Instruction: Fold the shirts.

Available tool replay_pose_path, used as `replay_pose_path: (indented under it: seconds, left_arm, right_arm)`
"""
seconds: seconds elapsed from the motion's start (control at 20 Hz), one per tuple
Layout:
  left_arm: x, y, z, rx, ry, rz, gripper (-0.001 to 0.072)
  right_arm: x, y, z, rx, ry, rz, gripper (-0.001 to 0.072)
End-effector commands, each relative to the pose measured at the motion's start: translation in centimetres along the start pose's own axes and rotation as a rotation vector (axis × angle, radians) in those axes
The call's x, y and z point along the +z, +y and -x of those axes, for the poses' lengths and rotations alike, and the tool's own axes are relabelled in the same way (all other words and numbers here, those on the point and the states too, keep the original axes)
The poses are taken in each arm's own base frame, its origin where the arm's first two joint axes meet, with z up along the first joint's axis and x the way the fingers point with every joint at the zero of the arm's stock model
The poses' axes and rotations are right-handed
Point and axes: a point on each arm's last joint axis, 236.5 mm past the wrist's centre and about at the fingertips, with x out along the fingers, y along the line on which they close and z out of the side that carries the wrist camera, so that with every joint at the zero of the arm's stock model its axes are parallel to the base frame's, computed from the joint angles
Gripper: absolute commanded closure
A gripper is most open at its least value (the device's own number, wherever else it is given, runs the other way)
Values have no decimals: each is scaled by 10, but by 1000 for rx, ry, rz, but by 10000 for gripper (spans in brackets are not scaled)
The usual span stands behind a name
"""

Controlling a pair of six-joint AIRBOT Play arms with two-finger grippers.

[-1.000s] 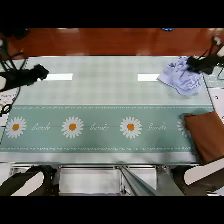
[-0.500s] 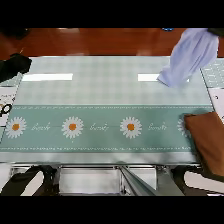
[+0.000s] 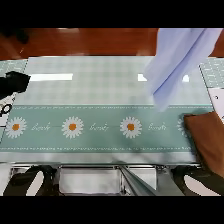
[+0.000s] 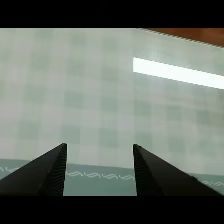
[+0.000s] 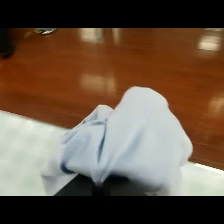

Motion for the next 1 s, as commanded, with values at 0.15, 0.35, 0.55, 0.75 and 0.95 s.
replay_pose_path:
  seconds: [0.15,0.35,0.55,0.75,0.95]
  left_arm:
    - [-9,5,12,27,4,-32,202]
    - [-16,1,11,9,35,-13,202]
    - [-45,-3,0,-20,175,27,202]
    - [-67,-29,-29,-153,295,174,202]
    - [-65,-15,-51,-142,330,207,202]
  right_arm:
    - [-88,139,-22,320,268,105,690]
    - [-204,228,-71,495,527,117,690]
    - [-285,294,-139,548,612,4,690]
    - [-352,322,-180,549,773,-207,687]
    - [-338,264,-169,493,874,-198,301]
